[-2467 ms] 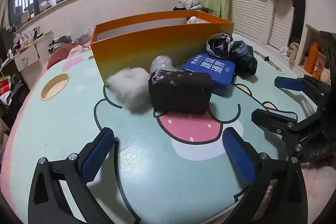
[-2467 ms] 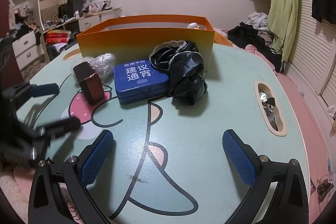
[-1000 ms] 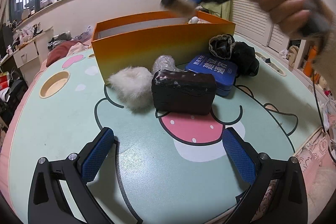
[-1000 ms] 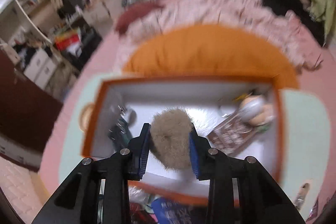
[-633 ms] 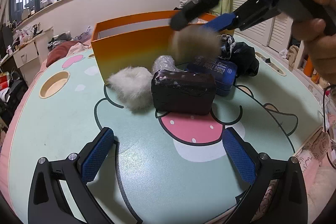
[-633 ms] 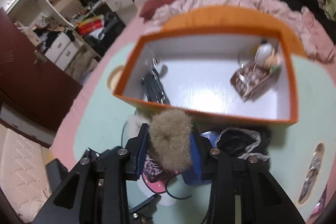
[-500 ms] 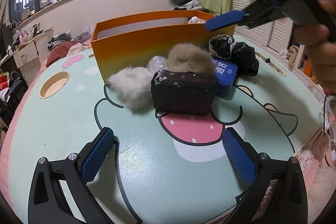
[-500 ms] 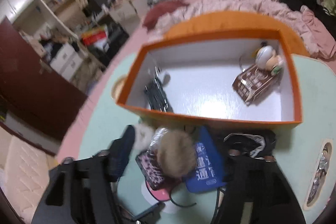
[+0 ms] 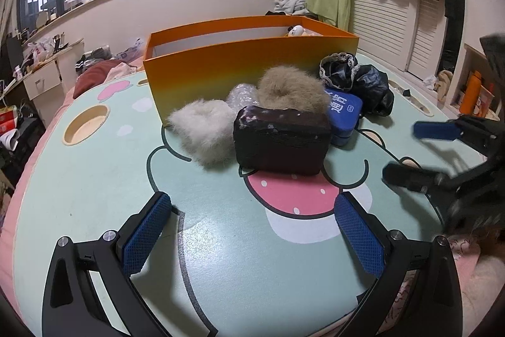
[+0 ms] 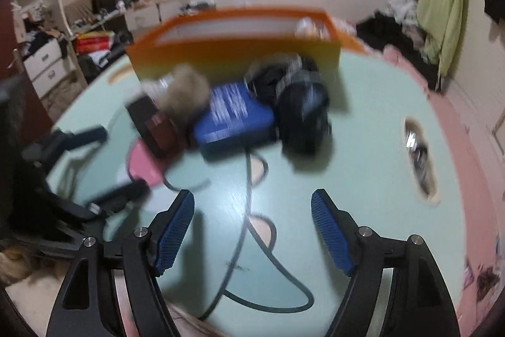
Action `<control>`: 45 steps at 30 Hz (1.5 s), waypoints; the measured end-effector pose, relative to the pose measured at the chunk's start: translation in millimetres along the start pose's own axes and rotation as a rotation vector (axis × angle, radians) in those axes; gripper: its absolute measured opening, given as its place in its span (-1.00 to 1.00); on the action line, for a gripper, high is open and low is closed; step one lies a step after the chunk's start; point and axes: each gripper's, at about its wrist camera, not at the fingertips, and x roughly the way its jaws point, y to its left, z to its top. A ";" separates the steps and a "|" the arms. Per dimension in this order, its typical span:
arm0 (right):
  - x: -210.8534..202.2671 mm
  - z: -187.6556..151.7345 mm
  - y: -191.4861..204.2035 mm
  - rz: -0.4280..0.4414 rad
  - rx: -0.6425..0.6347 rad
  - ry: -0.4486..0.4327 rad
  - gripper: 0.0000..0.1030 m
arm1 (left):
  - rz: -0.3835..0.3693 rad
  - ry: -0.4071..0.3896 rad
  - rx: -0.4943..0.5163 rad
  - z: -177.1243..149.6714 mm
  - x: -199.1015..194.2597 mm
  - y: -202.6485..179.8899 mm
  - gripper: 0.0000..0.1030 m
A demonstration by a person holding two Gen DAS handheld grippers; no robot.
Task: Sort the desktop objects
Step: 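Grasp the brown fluffy pompom in the box with the right gripper, set it on the table, then lift the small silver cup from the box with the left gripper, place it by the pompoms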
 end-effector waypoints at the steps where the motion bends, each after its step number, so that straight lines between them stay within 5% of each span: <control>1: 4.1 -2.2 -0.8 -0.015 -0.001 -0.015 1.00 | -0.003 0.001 -0.004 -0.2 0.7 0.9 0.99; 4: 5.2 -7.5 -6.0 0.010 0.015 -0.071 1.00 | 0.004 0.001 -0.003 0.0 1.1 0.6 0.99; 30: -0.4 -5.5 5.0 0.020 0.004 -0.075 1.00 | 0.005 0.001 0.037 1.1 -2.2 0.1 0.99; 33: -0.7 -5.3 5.0 0.022 0.003 -0.077 1.00 | -0.004 -0.033 0.055 15.1 -19.6 4.4 0.65; 35: -0.8 -5.4 4.9 0.022 0.004 -0.078 1.00 | -0.012 -0.037 0.032 38.5 -29.9 15.5 -0.11; 38: -1.4 -5.4 5.8 0.021 0.004 -0.079 1.00 | -0.056 -0.009 -0.027 81.1 -33.2 38.1 -0.65; 41: -1.4 -5.7 5.6 0.021 0.004 -0.080 1.00 | -0.052 0.051 -0.041 128.7 -16.4 55.7 -0.68; 45: -1.6 -5.5 5.8 0.022 0.004 -0.081 1.00 | -0.033 0.293 -0.065 178.5 46.3 71.7 -0.68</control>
